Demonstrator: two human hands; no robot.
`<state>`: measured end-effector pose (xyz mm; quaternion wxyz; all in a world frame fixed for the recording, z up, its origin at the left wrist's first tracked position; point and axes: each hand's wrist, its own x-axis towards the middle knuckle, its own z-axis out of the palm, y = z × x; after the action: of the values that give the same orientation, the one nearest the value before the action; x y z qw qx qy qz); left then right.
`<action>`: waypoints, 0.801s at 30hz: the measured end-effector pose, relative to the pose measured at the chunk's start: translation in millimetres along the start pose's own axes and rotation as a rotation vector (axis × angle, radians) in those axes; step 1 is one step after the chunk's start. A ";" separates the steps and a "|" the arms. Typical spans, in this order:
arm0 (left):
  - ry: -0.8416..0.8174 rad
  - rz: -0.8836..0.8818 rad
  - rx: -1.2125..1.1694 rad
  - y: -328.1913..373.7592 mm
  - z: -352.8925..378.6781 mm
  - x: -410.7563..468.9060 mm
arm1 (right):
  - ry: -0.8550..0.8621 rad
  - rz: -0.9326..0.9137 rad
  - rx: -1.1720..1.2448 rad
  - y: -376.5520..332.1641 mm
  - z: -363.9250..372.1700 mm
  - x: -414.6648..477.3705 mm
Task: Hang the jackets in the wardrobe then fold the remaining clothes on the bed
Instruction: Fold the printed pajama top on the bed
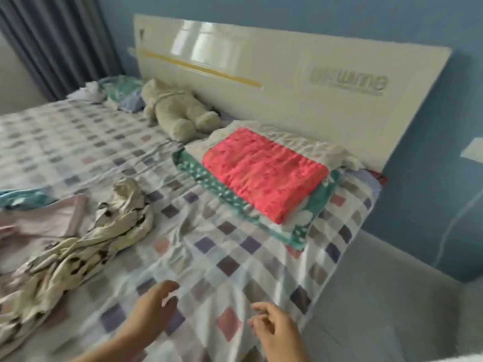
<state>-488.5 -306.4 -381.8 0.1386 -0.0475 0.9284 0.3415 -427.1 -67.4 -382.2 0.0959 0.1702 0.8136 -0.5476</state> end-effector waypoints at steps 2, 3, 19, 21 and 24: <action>0.125 -0.135 0.062 -76.9 -18.3 9.2 | -0.160 0.027 -0.088 -8.2 59.2 26.3; 0.136 -0.209 0.068 -113.3 -25.7 9.7 | -0.230 0.060 -0.105 -10.9 89.7 38.2; 0.427 -0.538 0.191 -349.5 -148.0 102.1 | -0.685 -0.015 -0.200 -90.3 371.6 134.7; 0.406 -0.518 0.165 -353.2 -156.4 106.0 | -0.652 -0.047 -0.204 -102.7 391.4 144.0; 0.236 -0.421 -0.115 -351.9 -147.9 77.9 | -0.534 -0.170 -0.253 -120.9 414.1 153.0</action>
<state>-531.9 -669.9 -515.1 0.0946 -0.2874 0.8867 0.3496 -627.2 -465.0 -488.9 0.2807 -0.0617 0.8326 -0.4735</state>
